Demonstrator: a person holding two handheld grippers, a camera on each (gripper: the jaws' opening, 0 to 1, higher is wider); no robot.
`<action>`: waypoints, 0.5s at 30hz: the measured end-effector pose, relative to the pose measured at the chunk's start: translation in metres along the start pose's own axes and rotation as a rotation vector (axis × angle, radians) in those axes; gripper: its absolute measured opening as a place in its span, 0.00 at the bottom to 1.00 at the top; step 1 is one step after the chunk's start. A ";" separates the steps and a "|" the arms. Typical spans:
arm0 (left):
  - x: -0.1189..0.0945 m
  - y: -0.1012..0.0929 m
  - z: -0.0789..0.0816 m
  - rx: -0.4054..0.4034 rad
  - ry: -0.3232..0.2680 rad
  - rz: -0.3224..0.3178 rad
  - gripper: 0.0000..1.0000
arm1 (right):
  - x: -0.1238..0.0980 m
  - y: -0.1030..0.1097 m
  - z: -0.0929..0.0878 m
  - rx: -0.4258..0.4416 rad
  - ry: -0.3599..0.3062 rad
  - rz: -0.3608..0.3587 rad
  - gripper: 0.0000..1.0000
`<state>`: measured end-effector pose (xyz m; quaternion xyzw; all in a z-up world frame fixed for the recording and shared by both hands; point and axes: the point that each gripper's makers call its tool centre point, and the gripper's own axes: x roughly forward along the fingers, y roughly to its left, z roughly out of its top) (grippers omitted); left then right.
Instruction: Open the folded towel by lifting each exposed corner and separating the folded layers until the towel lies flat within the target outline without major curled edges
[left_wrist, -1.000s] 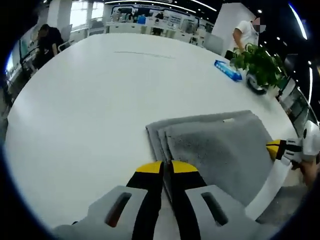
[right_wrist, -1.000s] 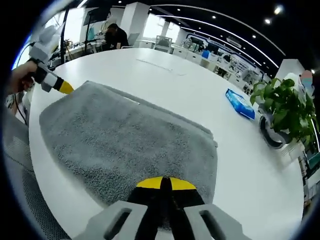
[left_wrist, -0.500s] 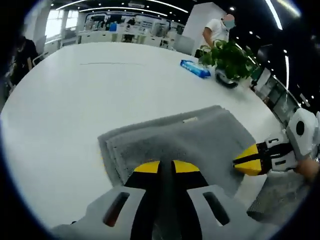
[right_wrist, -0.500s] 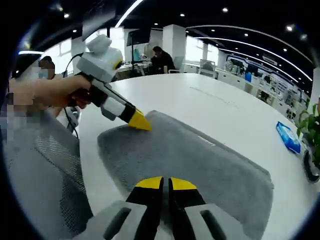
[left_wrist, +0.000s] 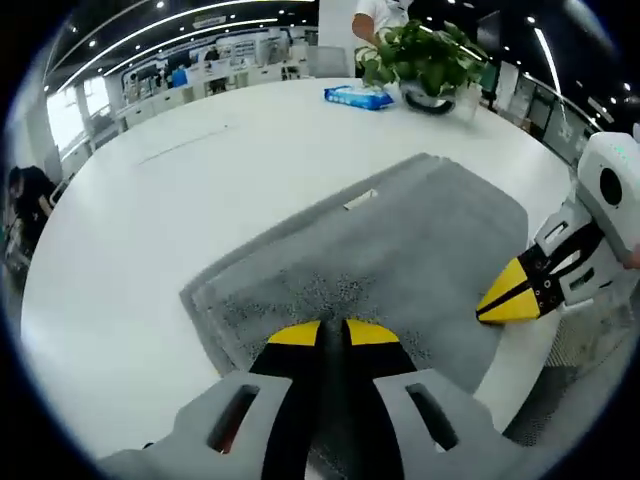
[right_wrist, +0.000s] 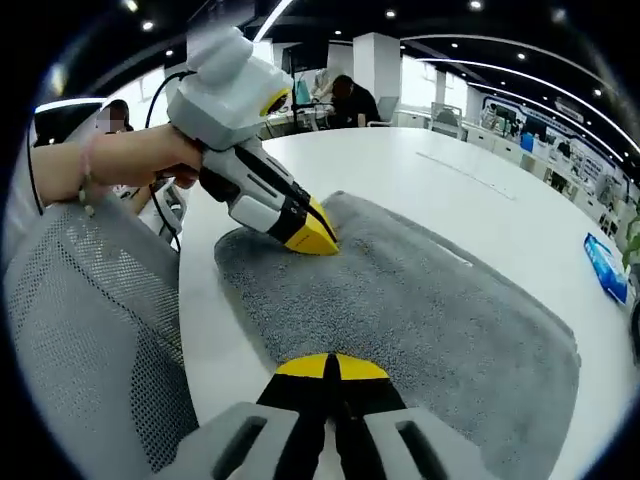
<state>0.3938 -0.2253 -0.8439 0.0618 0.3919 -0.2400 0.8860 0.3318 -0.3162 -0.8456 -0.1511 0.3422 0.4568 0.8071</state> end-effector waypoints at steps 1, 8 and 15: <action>0.000 -0.001 -0.001 0.007 0.003 -0.003 0.06 | 0.000 -0.001 -0.001 0.014 0.000 -0.002 0.00; -0.001 -0.014 -0.004 0.095 0.048 -0.014 0.04 | -0.005 -0.016 -0.005 0.076 0.007 -0.050 0.00; -0.001 -0.031 -0.006 0.138 0.069 -0.061 0.03 | -0.012 -0.038 -0.010 0.093 0.022 -0.154 0.00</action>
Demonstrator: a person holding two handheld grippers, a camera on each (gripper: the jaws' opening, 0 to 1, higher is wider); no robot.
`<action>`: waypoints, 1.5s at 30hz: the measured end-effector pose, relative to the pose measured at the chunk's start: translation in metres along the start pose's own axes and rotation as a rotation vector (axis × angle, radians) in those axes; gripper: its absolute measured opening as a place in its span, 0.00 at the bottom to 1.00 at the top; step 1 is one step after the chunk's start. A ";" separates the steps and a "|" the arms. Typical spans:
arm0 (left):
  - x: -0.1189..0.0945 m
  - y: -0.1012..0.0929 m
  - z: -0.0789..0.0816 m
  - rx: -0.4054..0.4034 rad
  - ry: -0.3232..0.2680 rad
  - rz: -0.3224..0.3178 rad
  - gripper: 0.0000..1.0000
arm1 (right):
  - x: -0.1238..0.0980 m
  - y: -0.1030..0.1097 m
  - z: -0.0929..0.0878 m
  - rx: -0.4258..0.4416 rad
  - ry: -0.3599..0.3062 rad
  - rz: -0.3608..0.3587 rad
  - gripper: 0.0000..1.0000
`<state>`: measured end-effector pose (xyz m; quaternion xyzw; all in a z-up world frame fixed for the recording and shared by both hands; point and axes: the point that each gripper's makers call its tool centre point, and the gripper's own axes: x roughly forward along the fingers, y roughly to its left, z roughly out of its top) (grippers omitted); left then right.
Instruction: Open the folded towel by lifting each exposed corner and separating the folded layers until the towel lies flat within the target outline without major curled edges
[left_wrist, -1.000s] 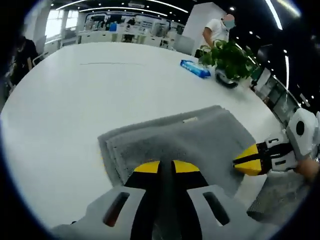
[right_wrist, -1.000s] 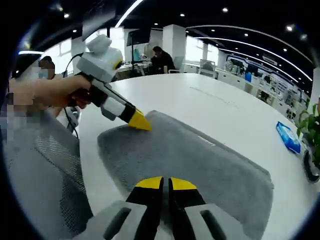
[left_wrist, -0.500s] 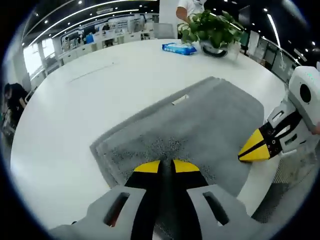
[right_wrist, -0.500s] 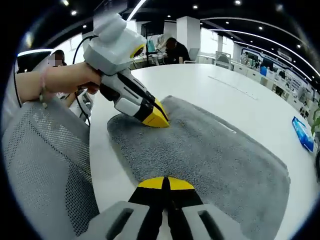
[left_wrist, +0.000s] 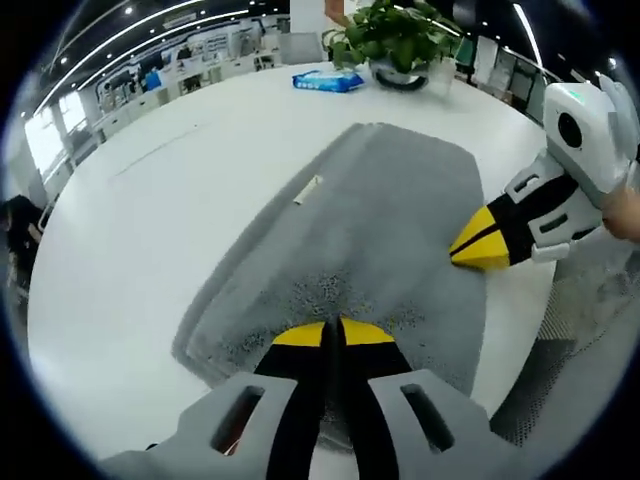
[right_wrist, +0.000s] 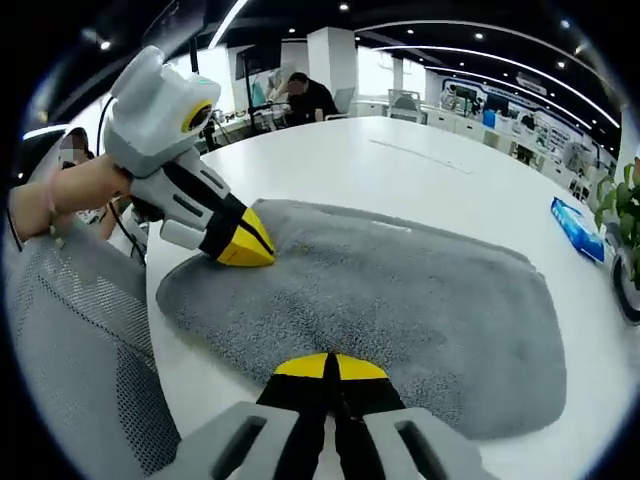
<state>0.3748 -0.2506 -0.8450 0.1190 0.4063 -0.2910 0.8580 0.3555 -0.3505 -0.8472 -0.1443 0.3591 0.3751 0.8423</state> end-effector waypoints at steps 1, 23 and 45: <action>0.000 -0.002 0.000 0.006 0.000 -0.007 0.03 | -0.001 -0.003 0.000 -0.006 0.001 -0.015 0.00; -0.003 -0.026 0.010 0.238 -0.043 -0.095 0.03 | -0.008 -0.027 0.004 -0.052 0.001 -0.145 0.00; -0.002 0.025 0.007 0.158 -0.055 0.107 0.02 | 0.007 0.064 0.008 -0.121 -0.019 0.244 0.00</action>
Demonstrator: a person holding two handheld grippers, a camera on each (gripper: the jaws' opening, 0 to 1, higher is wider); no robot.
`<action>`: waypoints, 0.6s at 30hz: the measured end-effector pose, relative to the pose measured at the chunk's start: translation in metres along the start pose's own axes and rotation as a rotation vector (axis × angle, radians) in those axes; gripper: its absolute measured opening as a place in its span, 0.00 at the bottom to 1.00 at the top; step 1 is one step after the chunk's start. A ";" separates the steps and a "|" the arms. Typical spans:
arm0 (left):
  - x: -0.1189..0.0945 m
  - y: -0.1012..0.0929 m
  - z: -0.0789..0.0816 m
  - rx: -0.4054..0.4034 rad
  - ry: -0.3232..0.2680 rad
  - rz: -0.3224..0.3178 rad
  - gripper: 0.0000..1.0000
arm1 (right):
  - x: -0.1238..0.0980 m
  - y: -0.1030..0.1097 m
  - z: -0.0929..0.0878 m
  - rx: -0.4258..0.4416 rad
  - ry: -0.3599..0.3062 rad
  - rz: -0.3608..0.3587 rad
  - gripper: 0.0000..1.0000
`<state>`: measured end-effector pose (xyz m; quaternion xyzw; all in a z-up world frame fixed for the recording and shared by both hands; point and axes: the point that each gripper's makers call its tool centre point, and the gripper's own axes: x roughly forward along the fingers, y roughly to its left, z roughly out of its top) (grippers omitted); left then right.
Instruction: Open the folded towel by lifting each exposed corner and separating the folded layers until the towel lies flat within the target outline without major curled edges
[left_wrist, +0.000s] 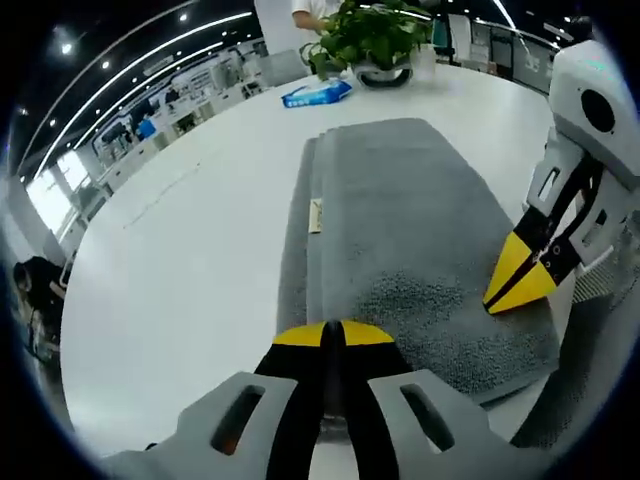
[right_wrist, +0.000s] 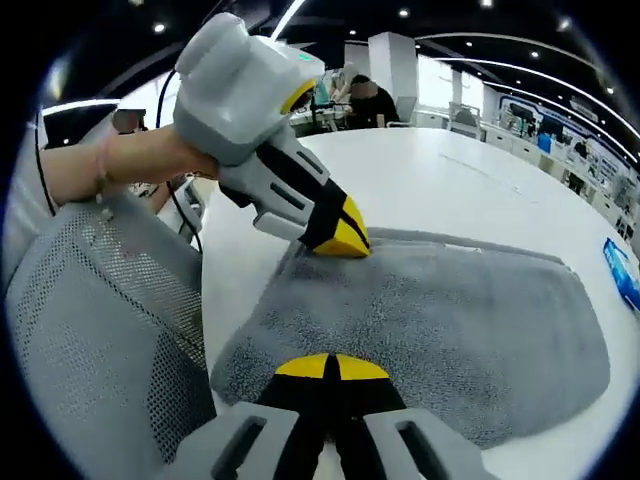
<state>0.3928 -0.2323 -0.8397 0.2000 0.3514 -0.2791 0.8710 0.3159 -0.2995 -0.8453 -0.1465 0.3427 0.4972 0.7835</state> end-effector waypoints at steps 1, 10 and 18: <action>0.000 0.000 0.000 -0.012 0.004 -0.003 0.02 | 0.000 0.001 0.000 -0.003 0.002 -0.002 0.00; -0.003 -0.009 -0.004 0.090 0.076 0.000 0.01 | -0.005 -0.014 -0.004 0.045 0.015 -0.051 0.00; -0.007 -0.020 -0.008 0.013 0.090 -0.061 0.01 | -0.012 -0.033 -0.008 0.080 0.022 -0.135 0.00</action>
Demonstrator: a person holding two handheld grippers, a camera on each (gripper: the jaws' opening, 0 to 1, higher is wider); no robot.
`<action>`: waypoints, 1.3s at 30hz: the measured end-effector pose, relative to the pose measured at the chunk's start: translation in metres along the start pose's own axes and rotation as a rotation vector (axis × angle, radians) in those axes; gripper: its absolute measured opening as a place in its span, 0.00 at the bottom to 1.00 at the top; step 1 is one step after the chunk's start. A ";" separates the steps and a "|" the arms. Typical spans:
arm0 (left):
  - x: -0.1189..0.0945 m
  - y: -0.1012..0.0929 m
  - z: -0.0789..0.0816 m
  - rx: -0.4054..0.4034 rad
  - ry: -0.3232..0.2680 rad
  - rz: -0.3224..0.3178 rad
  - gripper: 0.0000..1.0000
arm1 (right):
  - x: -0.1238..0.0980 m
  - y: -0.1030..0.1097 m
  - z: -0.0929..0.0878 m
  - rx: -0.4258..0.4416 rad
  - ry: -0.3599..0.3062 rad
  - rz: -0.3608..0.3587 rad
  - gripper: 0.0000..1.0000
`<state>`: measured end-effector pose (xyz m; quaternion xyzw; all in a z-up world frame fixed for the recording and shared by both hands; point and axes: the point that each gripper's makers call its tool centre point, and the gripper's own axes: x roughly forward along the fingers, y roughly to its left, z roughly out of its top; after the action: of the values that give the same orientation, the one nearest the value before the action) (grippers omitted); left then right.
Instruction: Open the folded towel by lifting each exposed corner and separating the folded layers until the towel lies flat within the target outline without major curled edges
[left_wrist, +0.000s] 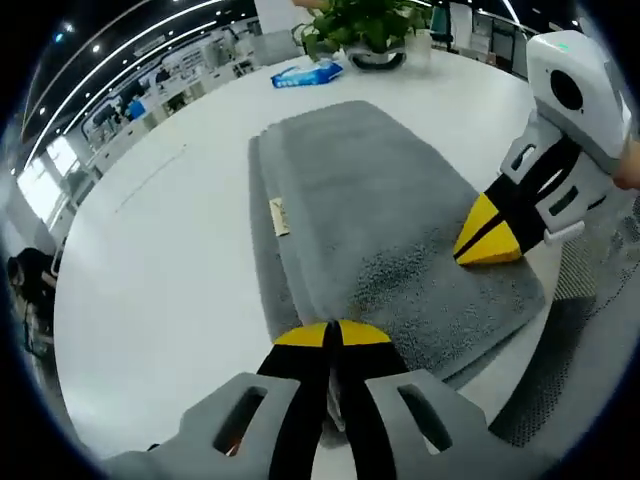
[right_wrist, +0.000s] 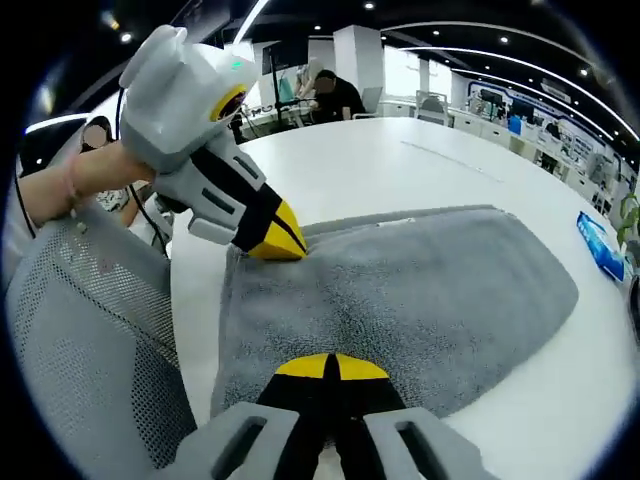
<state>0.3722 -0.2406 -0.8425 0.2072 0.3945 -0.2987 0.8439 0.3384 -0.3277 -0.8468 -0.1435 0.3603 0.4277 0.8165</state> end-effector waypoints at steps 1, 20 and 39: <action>0.000 -0.002 0.000 0.007 -0.001 -0.006 0.01 | 0.000 -0.002 0.000 0.000 0.001 -0.009 0.00; 0.000 -0.023 0.004 0.057 -0.028 -0.092 0.01 | -0.004 -0.026 -0.002 -0.081 0.000 -0.131 0.00; -0.005 0.030 0.013 -0.227 -0.153 0.018 0.11 | -0.005 -0.026 -0.002 -0.095 0.018 -0.150 0.00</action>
<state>0.3962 -0.2244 -0.8273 0.0907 0.3584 -0.2593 0.8922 0.3565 -0.3468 -0.8464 -0.2123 0.3351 0.3806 0.8353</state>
